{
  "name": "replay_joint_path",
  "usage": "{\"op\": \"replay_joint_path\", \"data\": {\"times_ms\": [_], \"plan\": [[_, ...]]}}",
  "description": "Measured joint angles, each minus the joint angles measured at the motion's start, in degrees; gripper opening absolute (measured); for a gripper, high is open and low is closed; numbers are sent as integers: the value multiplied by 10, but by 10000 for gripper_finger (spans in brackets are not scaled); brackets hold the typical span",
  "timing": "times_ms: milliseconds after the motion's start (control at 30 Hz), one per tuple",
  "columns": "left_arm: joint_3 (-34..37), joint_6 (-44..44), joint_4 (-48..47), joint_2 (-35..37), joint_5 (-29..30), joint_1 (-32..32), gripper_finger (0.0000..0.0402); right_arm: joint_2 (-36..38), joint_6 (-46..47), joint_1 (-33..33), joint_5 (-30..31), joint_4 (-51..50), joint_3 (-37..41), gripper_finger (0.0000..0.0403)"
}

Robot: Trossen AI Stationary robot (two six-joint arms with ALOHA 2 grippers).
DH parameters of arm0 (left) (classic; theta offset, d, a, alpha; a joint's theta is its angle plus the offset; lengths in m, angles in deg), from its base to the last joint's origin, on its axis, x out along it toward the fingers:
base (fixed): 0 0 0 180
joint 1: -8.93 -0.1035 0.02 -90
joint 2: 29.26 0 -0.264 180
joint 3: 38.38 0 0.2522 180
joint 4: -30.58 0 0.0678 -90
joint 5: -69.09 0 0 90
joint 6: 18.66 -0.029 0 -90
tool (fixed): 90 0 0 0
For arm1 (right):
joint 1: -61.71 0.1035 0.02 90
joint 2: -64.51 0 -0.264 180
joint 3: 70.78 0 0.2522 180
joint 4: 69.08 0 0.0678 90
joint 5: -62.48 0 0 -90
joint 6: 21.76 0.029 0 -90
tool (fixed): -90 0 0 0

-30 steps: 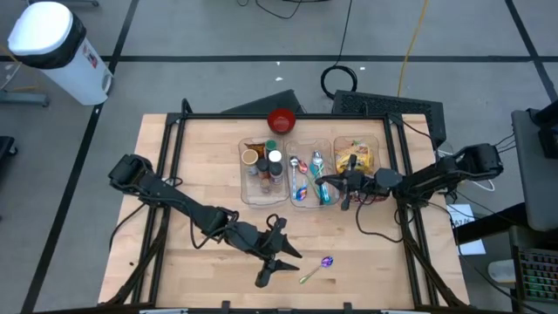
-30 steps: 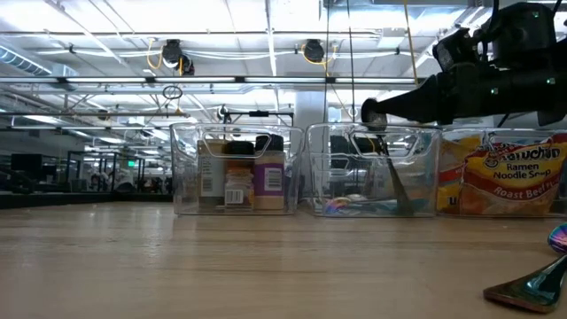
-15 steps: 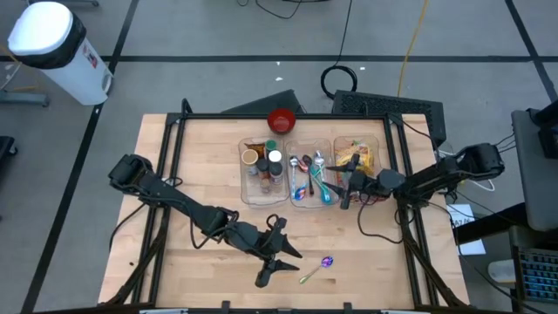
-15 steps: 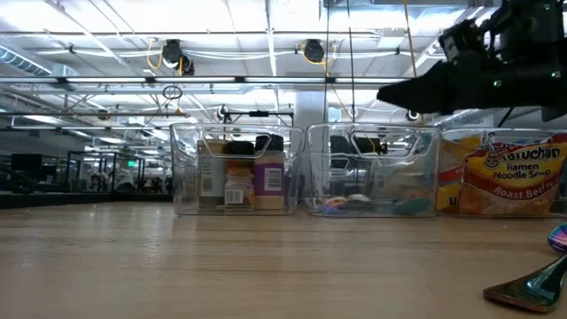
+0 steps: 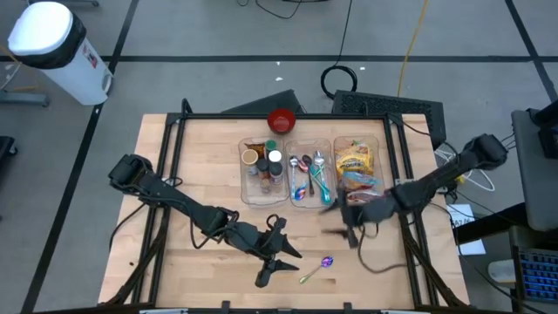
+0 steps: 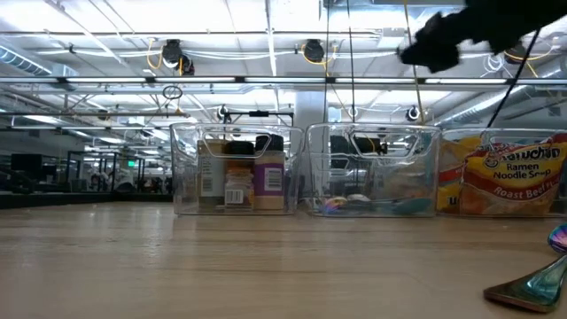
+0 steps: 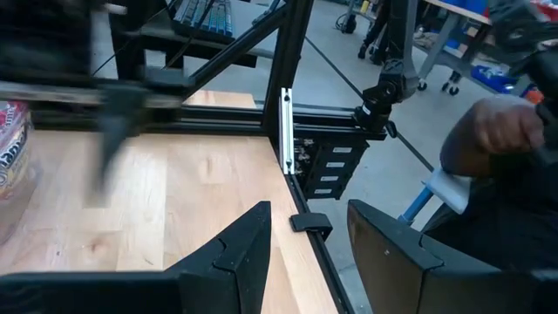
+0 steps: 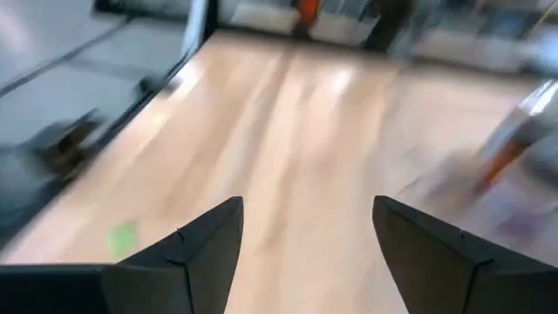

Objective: Pick & Place Food Item
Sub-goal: Put the purple spoon into the middle transparent bin

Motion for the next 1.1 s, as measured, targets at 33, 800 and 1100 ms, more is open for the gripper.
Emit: {"op": "replay_joint_path", "data": {"times_ms": [33, 800, 1100], "plan": [[0, 1, 0, 0, 0, 0, 159, -10, 39, 19, 0, -56, -25, 248], [0, 5, 0, 0, 0, 0, 159, -223, 495, 161, -32, -40, -8, 247], [0, 5, 0, 0, 0, 0, 159, -246, 523, 142, -43, -24, -9, 247]]}}
